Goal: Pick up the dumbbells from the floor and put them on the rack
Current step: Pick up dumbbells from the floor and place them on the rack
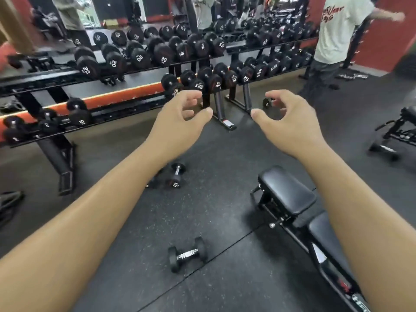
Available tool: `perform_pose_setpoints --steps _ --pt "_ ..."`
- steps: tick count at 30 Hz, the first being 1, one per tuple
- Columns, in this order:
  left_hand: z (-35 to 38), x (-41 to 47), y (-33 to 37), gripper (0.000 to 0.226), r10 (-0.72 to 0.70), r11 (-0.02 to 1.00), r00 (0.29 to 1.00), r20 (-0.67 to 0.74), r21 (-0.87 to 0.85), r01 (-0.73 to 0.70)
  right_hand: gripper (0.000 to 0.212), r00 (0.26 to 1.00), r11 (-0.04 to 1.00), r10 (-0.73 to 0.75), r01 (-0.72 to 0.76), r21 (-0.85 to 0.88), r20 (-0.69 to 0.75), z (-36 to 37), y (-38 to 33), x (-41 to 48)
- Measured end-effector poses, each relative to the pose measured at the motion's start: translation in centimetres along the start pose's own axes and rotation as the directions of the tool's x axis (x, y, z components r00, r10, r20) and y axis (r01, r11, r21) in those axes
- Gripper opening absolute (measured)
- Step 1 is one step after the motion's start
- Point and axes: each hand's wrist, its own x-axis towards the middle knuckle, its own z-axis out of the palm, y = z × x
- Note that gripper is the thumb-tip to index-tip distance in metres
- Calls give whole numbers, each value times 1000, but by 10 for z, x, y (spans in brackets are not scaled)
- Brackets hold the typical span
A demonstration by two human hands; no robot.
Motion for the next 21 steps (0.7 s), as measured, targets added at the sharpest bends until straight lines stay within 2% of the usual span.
perform_pose_setpoints --steps 4,10,15,21 --pt "7 23 -74 43 -186 982 980 -76 -52 182 58 996 999 32 -31 -19 82 67 12 23" --pt "29 28 -184 42 -422 906 902 -89 -64 418 63 950 992 124 -110 -63 285 173 55 28" --pt "81 19 -269 47 -615 788 787 -53 -52 613 69 853 981 190 -150 -120 486 264 113 21" --pt "143 21 -364 61 -732 680 674 -100 -47 732 85 744 969 239 -222 -106 625 353 179 31"
